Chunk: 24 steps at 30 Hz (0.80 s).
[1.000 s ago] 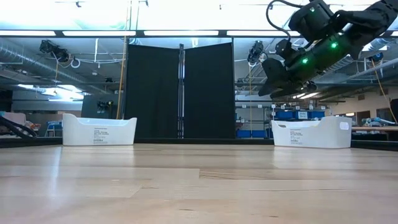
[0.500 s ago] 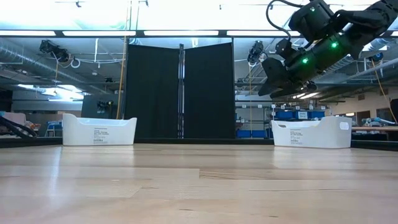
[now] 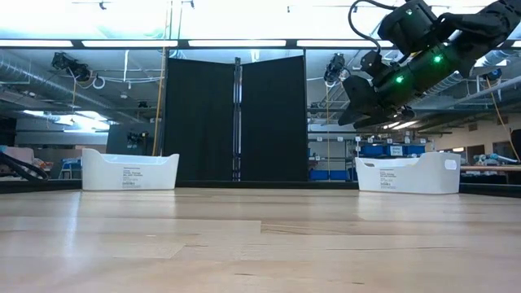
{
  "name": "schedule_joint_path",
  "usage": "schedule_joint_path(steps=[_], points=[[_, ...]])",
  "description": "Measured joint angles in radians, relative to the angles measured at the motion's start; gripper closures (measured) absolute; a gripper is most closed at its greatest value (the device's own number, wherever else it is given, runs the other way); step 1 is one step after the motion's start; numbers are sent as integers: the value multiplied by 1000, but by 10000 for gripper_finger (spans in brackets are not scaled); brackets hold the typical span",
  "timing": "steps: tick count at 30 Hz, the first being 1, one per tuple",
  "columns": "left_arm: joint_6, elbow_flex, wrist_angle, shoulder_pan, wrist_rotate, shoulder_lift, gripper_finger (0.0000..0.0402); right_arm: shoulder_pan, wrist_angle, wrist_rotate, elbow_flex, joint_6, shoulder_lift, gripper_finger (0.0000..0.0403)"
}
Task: Sort blocks by size
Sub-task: Put the large green block into the left white bin
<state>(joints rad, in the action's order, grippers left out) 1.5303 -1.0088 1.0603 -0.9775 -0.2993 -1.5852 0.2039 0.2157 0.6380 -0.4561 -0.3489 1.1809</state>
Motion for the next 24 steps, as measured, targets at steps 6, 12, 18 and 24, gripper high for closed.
schedule_joint_path(steps=[6, 12, 18, 24], points=[[0, 0, 0, 0, 0, 0, 207, 0, 0, 0, 0, 0, 0, 146], [0, 0, 0, 0, 5, 0, 249, 0, 0, 0, 0, 0, 0, 146], [0, -1, 0, 0, 15, 1, 278, 0, 0, 0, 0, 0, 0, 146], [0, -1, 0, 0, 17, 1, 280, 0, 0, 0, 0, 0, 0, 146]])
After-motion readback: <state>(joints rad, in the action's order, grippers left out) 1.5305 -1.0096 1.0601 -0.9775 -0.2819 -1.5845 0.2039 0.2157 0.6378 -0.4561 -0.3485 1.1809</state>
